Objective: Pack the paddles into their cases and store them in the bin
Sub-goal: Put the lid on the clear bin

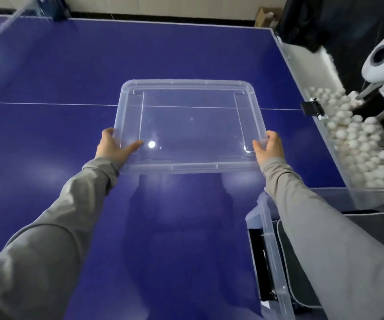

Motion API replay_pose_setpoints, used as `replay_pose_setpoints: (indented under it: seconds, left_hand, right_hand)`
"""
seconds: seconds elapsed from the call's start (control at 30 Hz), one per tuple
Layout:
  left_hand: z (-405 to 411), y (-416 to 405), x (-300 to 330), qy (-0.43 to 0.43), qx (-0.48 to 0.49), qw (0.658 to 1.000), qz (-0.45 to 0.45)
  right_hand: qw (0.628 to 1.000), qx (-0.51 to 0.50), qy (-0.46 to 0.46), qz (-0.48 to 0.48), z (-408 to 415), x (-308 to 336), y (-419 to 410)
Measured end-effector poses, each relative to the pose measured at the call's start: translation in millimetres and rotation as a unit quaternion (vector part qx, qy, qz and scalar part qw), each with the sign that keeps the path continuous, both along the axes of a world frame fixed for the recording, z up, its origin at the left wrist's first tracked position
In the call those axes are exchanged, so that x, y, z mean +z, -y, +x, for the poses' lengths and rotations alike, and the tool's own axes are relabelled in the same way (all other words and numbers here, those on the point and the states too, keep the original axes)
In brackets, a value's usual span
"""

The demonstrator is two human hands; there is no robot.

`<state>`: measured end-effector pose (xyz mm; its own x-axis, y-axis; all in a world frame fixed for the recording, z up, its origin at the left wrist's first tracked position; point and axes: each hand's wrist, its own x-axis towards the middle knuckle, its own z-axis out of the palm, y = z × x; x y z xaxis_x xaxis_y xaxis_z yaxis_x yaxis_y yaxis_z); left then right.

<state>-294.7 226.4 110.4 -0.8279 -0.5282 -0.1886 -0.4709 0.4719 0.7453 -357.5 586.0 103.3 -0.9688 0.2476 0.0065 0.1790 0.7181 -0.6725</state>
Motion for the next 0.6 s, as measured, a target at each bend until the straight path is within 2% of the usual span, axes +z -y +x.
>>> replay_pose_setpoints:
  seconds: [0.27,0.6]
  left_hand:
    - [66.7,-103.8,40.3,-0.059,0.041,0.997,0.013]
    - [169.8,-299.3,38.5,-0.065,0.074,0.994,0.047]
  right_hand:
    - [0.999,0.013,-0.048,-0.003,38.9,39.5,-100.9]
    - [0.998,0.032,-0.037,0.028,133.8,54.1,-287.2]
